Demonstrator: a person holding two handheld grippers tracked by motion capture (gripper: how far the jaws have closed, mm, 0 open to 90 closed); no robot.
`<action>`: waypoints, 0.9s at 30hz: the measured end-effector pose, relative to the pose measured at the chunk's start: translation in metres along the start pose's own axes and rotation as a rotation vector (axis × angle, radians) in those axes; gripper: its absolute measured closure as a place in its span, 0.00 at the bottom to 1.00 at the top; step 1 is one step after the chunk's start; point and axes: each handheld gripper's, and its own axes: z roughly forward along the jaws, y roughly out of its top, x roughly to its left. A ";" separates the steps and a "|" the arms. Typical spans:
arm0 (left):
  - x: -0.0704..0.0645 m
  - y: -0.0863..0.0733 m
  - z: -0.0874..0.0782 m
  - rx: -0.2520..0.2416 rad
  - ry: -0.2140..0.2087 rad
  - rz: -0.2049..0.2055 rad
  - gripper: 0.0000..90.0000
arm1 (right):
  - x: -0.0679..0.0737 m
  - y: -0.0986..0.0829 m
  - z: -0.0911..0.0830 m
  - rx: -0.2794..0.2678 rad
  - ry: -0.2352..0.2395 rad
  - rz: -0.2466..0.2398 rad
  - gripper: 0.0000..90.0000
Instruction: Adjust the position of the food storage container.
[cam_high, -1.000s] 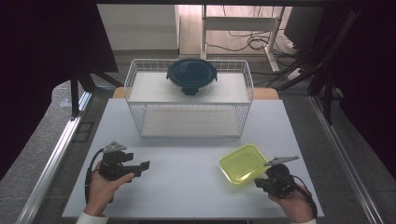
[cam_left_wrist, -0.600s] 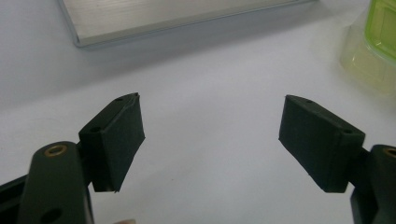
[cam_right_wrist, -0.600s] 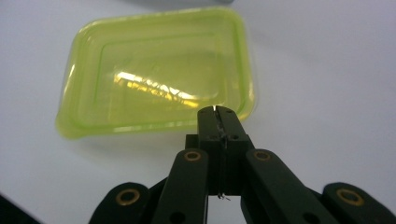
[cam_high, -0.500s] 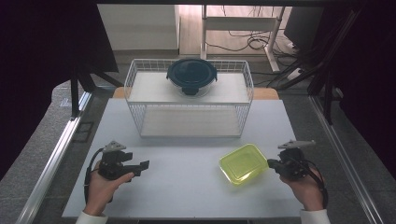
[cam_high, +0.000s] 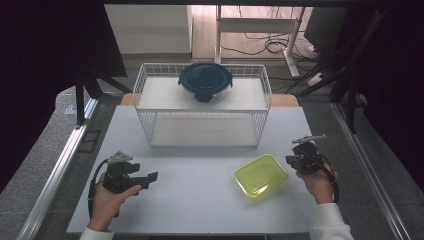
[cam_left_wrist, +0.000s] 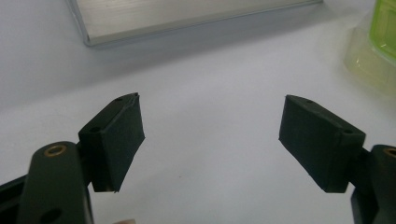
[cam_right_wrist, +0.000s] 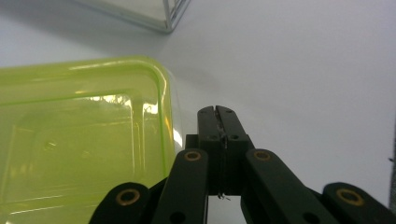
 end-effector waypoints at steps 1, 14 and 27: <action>0.000 0.000 0.001 0.002 0.001 0.000 0.24 | 0.001 0.000 0.004 0.016 0.000 -0.011 0.98; 0.001 0.000 -0.002 -0.004 -0.009 -0.015 0.24 | 0.007 -0.011 0.012 0.078 0.008 -0.046 0.98; 0.004 0.000 0.001 0.001 -0.022 -0.030 0.24 | 0.027 -0.023 0.006 0.089 0.065 -0.060 0.98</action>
